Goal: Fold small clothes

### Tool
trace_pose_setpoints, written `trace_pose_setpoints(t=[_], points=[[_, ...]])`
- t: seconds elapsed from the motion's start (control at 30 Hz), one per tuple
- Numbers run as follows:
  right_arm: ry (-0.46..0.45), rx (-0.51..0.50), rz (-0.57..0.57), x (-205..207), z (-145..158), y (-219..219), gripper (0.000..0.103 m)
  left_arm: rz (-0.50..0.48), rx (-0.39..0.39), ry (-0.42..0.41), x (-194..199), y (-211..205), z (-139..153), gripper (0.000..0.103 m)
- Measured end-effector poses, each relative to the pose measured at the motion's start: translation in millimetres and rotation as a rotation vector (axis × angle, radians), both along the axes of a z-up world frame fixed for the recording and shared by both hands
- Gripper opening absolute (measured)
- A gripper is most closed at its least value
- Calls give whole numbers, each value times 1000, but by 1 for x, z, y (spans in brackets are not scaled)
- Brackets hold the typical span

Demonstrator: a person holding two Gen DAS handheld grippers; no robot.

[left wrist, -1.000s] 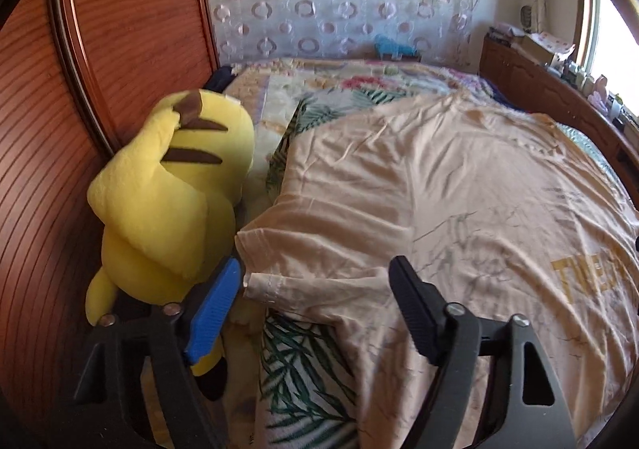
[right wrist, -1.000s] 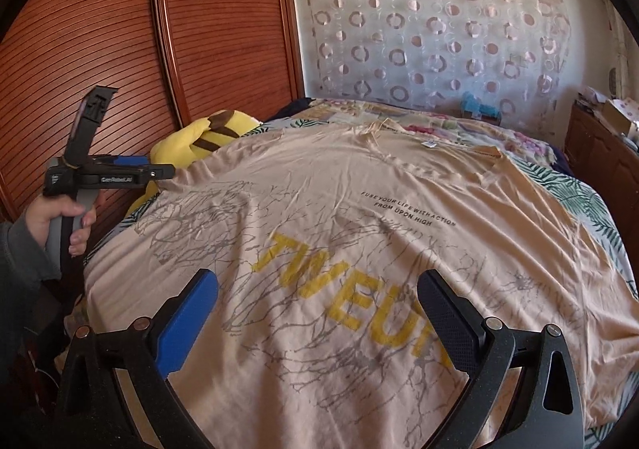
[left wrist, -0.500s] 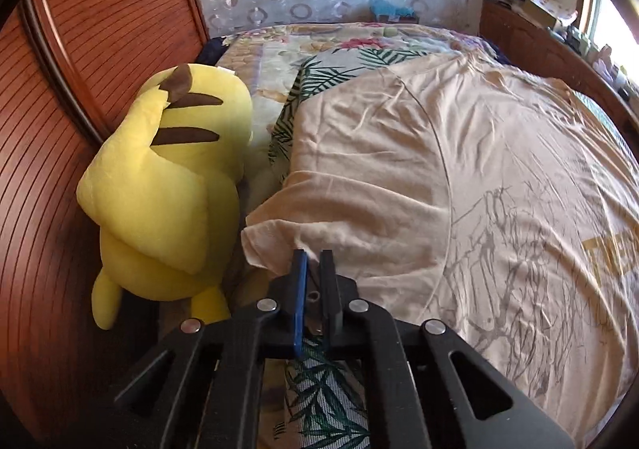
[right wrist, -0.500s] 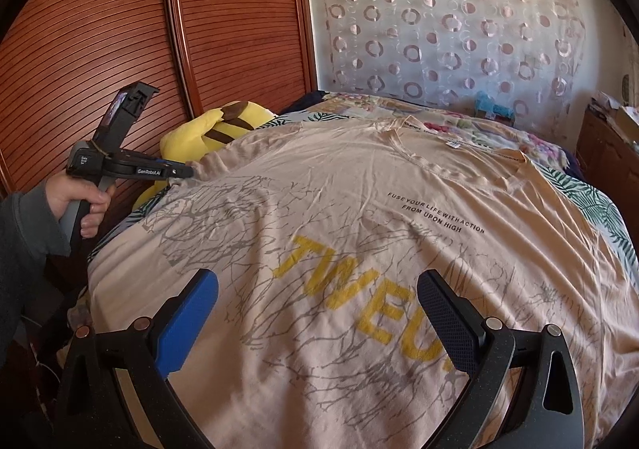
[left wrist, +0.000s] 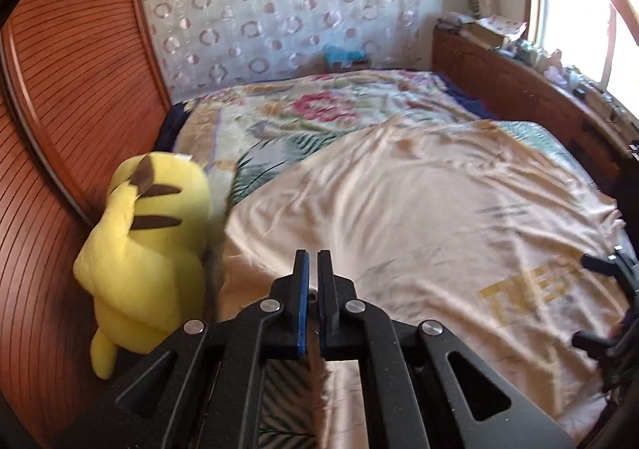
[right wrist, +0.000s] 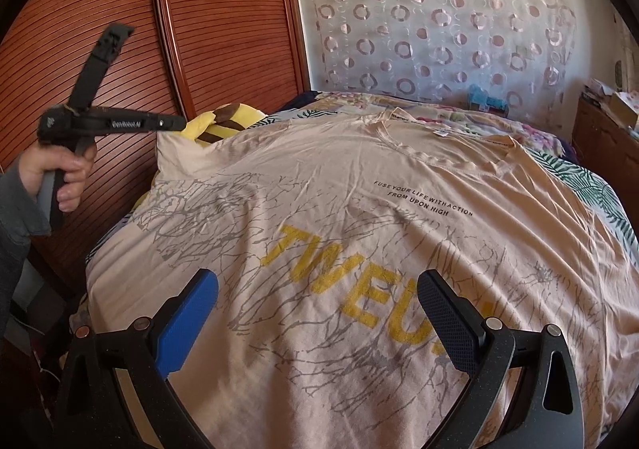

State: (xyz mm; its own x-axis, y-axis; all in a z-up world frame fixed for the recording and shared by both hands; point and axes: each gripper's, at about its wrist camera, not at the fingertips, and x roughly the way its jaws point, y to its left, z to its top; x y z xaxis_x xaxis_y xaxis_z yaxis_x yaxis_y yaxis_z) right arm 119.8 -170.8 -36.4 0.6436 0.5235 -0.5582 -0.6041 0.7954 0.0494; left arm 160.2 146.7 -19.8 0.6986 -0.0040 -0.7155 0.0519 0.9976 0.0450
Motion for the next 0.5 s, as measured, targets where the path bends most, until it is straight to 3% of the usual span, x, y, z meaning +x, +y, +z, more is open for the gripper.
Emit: trace_pose_setpoints(t=[0.13, 0.27, 0.33, 0.4, 0.5], points=[[-3, 12, -7, -1, 2, -2, 100, -114, -16, -35, -11, -44, 15, 5], [8, 16, -12, -2, -1, -3, 100, -134, -73, -63, -20, -47, 22, 8], [6, 8, -12, -2, -2, -4, 100, -121, -77, -75, -24, -41, 22, 22], [6, 5, -13, -1, -1, -5, 100, -93, -75, -93, -32, -29, 18, 49], [8, 5, -14, 3, 2, -4, 100, -54, -103, -98, -42, -16, 7, 76]])
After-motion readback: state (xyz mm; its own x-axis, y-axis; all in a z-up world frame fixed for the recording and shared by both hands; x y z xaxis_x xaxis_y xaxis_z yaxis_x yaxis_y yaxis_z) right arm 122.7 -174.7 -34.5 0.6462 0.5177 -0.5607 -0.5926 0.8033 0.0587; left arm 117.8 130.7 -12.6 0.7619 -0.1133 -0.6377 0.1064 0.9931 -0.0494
